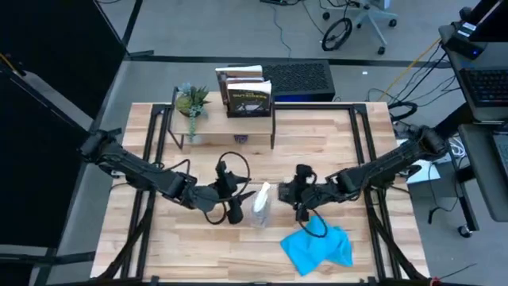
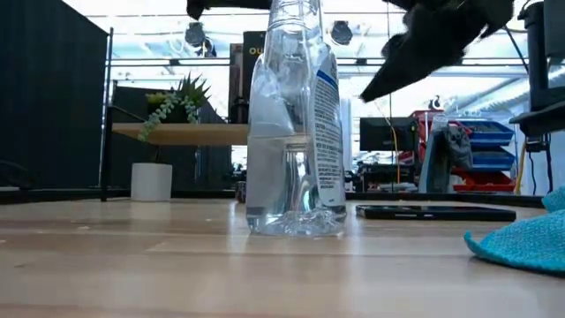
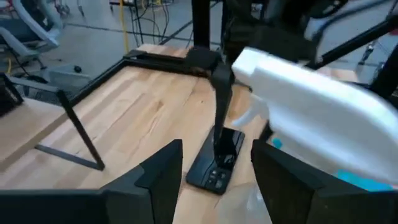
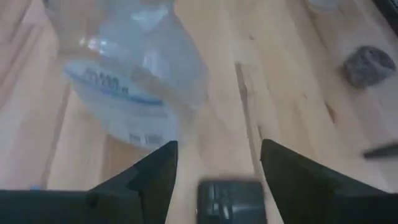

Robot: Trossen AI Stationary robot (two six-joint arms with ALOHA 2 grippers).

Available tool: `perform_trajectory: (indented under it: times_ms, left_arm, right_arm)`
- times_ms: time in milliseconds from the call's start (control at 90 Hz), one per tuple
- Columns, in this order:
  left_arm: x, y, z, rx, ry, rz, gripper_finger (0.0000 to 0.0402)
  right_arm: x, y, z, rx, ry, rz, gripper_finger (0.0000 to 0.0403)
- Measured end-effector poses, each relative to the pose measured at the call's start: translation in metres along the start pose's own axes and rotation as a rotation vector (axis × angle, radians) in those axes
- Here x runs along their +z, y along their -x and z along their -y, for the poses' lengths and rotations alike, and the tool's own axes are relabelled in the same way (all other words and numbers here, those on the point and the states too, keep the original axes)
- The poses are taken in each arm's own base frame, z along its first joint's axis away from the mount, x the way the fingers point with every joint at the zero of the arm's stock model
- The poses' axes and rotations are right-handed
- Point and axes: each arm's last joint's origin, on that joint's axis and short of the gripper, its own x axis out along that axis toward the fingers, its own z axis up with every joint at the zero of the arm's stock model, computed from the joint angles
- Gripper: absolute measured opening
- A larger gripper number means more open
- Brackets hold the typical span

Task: Apply microfiber cloth
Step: Spray the back of the black cellphone using the transparent spray bottle

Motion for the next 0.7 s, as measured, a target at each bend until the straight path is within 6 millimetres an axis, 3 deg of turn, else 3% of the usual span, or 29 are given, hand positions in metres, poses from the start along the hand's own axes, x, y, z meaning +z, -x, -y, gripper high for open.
perform_trajectory:
  times_ms: [133,278,422,578,700]
  left_arm:
    - [-0.009,0.006,-0.004,0.047,-0.014,-0.077,0.0178]
    - [-0.017,0.008,-0.008,0.083,0.0,-0.149,0.0178]
    - [-0.021,0.008,-0.008,0.086,0.002,-0.161,0.0178]
    - [-0.022,0.01,-0.006,0.07,-0.004,-0.166,0.0178]
    - [-0.023,0.012,-0.004,0.063,-0.014,-0.172,0.0178]
  right_arm:
    - [-0.011,0.02,0.009,-0.018,-0.071,-0.096,0.0215]
    - [-0.021,0.024,0.013,-0.032,-0.049,-0.195,0.0222]
    - [-0.02,0.021,0.02,-0.02,-0.07,-0.227,0.0258]
    - [-0.018,0.013,0.042,0.01,-0.157,-0.284,0.0303]
    - [-0.023,-0.001,0.055,0.01,-0.123,-0.301,0.0328]
